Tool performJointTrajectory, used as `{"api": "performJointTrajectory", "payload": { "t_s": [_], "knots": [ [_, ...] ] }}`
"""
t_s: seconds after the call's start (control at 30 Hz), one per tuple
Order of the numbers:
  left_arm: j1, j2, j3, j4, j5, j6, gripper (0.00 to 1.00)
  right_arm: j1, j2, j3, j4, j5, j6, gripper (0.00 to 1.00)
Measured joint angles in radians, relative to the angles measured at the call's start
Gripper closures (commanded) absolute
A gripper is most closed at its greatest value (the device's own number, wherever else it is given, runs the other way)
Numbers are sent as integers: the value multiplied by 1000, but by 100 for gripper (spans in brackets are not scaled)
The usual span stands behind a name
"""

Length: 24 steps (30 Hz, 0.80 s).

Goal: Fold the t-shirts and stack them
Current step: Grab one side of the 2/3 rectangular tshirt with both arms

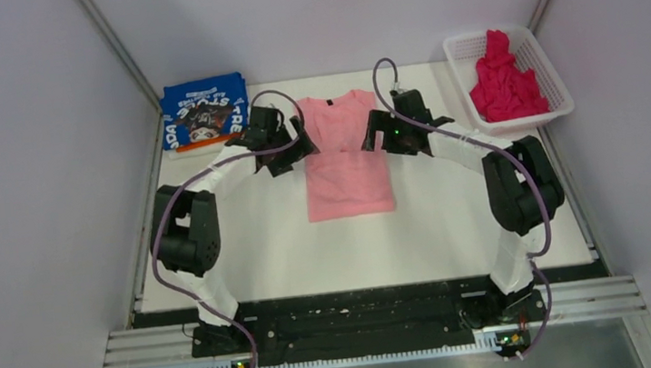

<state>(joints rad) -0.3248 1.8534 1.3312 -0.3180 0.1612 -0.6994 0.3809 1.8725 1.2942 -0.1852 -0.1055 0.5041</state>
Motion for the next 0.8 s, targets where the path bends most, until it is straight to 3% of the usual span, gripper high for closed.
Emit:
{"api": "performJointTrajectory", "payload": {
  "t_s": [0.4,0.53,0.63,0.8],
  "knots": [
    [-62,-340,-422,26,33,-26,2,0,-365,-441,21,-55,87,1],
    [-107,-351,-522,29,37,-51,14,3,-417,-555,36,-98,125,5],
    [-109,-350,-561,48,40,-79,32,6,-418,-601,53,-121,143,14],
    [-109,-324,-562,101,37,-102,44,13,-419,-614,101,-136,162,30]
  ]
}}
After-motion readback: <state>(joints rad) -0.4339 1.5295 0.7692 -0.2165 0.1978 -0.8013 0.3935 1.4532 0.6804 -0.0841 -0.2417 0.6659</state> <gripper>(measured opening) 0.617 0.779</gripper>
